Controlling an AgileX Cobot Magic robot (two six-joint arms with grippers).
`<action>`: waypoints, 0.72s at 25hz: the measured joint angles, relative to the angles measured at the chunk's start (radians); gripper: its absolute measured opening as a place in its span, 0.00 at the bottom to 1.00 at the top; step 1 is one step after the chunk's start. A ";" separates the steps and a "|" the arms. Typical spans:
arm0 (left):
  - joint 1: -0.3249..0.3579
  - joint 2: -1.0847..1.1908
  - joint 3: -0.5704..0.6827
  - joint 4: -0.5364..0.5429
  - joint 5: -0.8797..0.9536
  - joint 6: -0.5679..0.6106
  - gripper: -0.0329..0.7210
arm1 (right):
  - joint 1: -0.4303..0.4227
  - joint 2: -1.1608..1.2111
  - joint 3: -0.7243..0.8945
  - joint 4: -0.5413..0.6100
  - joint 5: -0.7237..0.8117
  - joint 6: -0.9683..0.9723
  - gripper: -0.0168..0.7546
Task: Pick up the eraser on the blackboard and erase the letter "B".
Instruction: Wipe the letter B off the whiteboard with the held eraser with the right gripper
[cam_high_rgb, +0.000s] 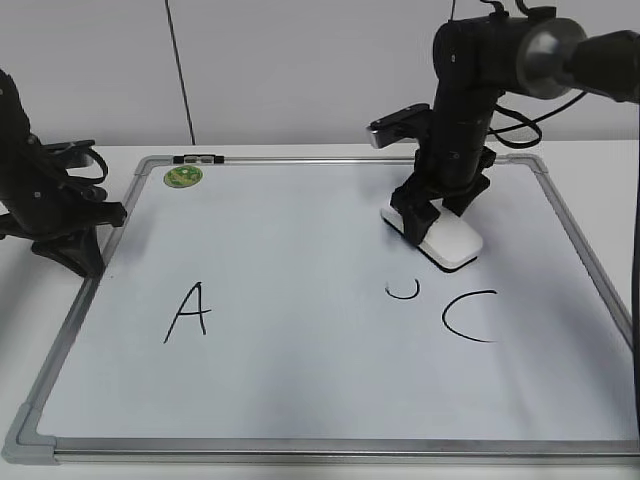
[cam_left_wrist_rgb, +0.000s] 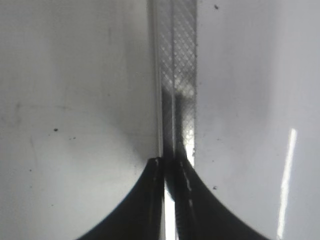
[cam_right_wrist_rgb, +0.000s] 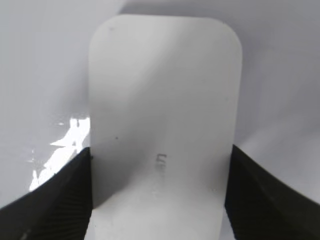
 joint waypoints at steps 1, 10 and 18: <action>0.000 0.000 0.000 0.000 0.000 0.000 0.09 | -0.002 -0.003 0.000 -0.008 0.000 0.000 0.72; 0.000 0.000 0.000 0.000 0.000 0.000 0.09 | -0.008 -0.080 0.052 -0.023 0.004 0.019 0.72; 0.000 0.000 0.000 -0.002 0.000 0.000 0.09 | -0.006 -0.162 0.222 -0.012 -0.066 0.025 0.72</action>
